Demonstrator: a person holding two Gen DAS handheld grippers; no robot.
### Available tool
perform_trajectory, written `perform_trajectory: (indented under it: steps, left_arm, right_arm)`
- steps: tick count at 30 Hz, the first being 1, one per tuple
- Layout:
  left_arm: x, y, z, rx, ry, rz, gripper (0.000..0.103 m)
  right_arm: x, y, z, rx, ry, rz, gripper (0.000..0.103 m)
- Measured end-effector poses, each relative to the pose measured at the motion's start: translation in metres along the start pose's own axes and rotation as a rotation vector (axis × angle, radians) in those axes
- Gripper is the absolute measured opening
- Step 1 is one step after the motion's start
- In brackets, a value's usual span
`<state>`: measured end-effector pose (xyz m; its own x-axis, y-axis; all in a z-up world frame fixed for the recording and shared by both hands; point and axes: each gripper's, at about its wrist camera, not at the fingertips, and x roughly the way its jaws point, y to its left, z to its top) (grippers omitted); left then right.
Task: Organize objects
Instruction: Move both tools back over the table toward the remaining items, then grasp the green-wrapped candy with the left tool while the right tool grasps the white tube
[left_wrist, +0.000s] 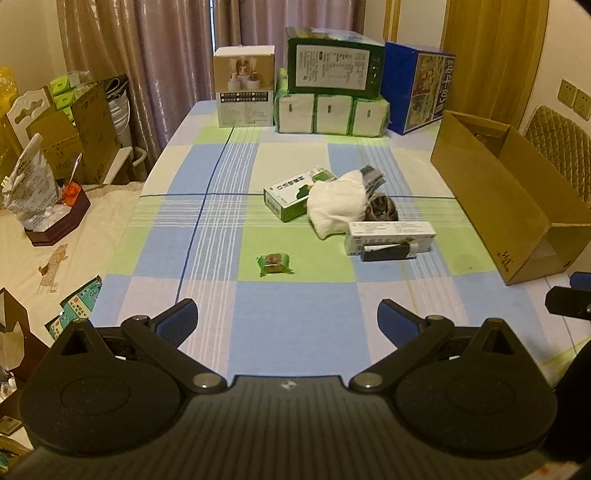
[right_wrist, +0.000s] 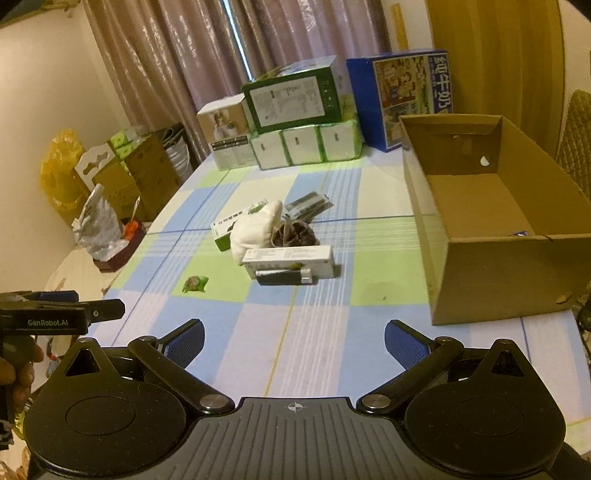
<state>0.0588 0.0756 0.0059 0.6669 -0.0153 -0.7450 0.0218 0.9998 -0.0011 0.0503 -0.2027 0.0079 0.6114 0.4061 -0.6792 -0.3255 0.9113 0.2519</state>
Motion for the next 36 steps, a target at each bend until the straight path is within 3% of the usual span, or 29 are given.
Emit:
perform_trajectory:
  steps: [22,36]
  left_arm:
    - [0.099,0.04,0.018,0.047,0.072,-0.01,0.102]
    - [0.154,0.05,0.03,0.087,0.1,-0.04,0.096]
  right_arm:
    - [0.132,0.029,0.005,-0.053,0.001,-0.042,0.101]
    - [0.204,0.027,0.011,-0.042,0.013,-0.127,0.093]
